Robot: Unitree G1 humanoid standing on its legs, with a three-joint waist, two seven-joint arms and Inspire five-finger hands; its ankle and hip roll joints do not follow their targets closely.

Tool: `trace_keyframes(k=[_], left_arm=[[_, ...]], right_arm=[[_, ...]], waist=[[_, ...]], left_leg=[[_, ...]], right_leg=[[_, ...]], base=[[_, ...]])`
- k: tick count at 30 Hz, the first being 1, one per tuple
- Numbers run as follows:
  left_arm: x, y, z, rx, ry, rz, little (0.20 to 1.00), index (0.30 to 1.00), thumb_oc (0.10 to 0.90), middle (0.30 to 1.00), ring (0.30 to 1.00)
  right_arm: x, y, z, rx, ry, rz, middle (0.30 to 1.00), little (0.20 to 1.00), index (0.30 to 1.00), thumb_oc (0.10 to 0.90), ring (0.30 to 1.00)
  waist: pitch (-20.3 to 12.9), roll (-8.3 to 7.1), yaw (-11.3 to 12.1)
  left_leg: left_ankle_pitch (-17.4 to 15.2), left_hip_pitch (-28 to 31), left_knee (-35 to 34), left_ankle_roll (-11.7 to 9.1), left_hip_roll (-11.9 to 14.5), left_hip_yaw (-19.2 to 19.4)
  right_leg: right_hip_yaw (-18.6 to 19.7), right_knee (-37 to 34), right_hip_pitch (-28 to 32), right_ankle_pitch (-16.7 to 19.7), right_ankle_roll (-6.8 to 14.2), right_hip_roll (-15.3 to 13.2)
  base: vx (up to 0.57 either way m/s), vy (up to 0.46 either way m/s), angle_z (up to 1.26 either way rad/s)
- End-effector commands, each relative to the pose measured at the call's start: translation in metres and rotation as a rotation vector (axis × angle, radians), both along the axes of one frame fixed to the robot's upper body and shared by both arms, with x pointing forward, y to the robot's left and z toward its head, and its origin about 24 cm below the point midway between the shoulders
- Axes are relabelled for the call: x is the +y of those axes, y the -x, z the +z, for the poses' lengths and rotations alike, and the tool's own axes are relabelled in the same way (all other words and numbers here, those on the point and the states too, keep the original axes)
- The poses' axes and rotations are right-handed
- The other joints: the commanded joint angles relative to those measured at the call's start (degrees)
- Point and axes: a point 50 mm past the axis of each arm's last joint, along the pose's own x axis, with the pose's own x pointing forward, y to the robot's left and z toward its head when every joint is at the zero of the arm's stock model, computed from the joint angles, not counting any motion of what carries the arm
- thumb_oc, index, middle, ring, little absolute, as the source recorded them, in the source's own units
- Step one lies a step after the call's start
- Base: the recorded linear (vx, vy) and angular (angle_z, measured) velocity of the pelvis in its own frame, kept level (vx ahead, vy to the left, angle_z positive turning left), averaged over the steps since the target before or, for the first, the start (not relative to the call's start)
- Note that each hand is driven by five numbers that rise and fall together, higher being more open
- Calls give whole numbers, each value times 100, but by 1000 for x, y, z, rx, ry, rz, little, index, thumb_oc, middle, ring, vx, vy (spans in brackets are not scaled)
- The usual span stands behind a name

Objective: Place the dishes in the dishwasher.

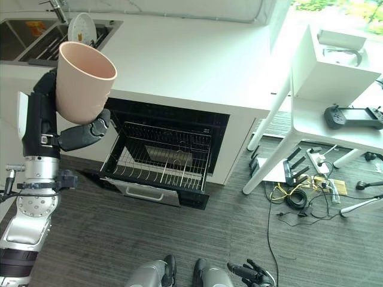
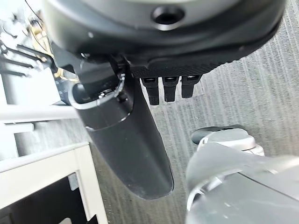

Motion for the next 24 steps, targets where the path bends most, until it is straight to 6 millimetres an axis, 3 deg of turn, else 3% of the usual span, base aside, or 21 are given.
trace_keyframes(k=[1,3,5,7,8,9,11,13,14,17,19,20,24], left_arm=[[-6,8,47,-254,-14,-5,300,300,400,300,300],[-2,6,48,-253,-6,4,300,300,400,300,300],[-3,5,46,-237,-8,-10,300,300,400,300,300],[-8,2,46,-224,1,-32,300,300,400,300,300],[-10,2,47,-224,11,-43,300,300,400,300,300],[-12,1,51,-228,26,-70,300,300,400,300,300],[-13,3,57,-245,24,-89,300,300,400,300,300],[-19,3,62,-252,18,-130,300,300,400,300,300],[-22,2,63,-255,17,-137,300,300,400,300,300],[-23,-1,51,-233,16,-116,300,300,400,300,300],[-23,1,45,-260,15,-84,300,300,400,300,300],[-22,0,45,-259,28,-86,300,300,400,300,300],[-29,-5,46,-212,39,-136,300,300,400,300,300]], right_arm=[[5,-9,3,-59,-2,73,900,900,900,800,900],[6,-9,2,-50,2,97,900,900,900,800,900],[0,0,0,-26,1,56,900,900,900,800,900],[-3,7,-1,0,11,52,900,900,900,800,900],[-6,10,0,11,30,65,900,900,900,800,900],[-16,12,2,23,77,46,900,900,900,800,900],[-32,12,7,-3,74,-56,900,900,900,800,900],[-40,12,11,-34,80,-69,900,900,900,800,900],[-36,6,12,-78,66,-98,900,900,900,800,900],[-25,-3,11,-121,10,-102,900,900,900,800,900],[-16,-8,10,-115,9,-45,900,900,900,800,900],[-11,-5,6,-75,-6,-42,900,900,900,800,900],[-9,21,-3,8,7,-86,900,900,900,800,900]], waist=[[-205,62,48],[-217,-22,23],[-378,-118,1],[-402,-175,-110],[-366,-224,-137],[-163,-424,-11],[-98,-208,108],[-126,-67,46],[-153,6,41],[-111,148,-79],[-101,43,-96],[-119,2,-138],[-291,-67,-204]], left_leg=[[16,377,-787,-404,-64,-58],[-81,429,-787,-418,-42,-28],[6,360,-787,-563,155,203],[72,580,-787,-599,250,481],[170,682,-787,-614,212,513],[626,682,-787,-761,67,157],[742,185,-787,-931,391,-362],[766,-39,-787,-974,626,-174],[675,-57,-787,-956,585,-202],[503,57,-787,-833,494,-441],[352,63,-787,-842,424,-374],[291,34,-787,-841,512,-264],[402,-3,-787,-1013,886,129]], right_leg=[[247,-969,132,553,815,-841],[420,-969,-34,630,926,-945],[460,-969,83,177,887,-831],[446,-969,152,88,813,-808],[511,-969,211,65,763,-820],[800,-969,425,17,612,-881],[913,-969,529,-86,627,-695],[677,-969,684,-207,673,-793],[511,-969,742,-149,752,-892],[519,-969,543,297,857,-980],[584,-969,122,447,982,-1277],[689,-969,3,363,1032,-1276],[502,-969,72,211,1053,-1319]], base=[[55,-213,-29],[21,-197,-30],[8,-317,4],[34,-183,35],[87,-49,39],[94,139,33],[89,364,17],[122,409,6],[185,372,1],[115,146,-2],[48,-145,-55],[59,-212,-44],[126,-200,5]])
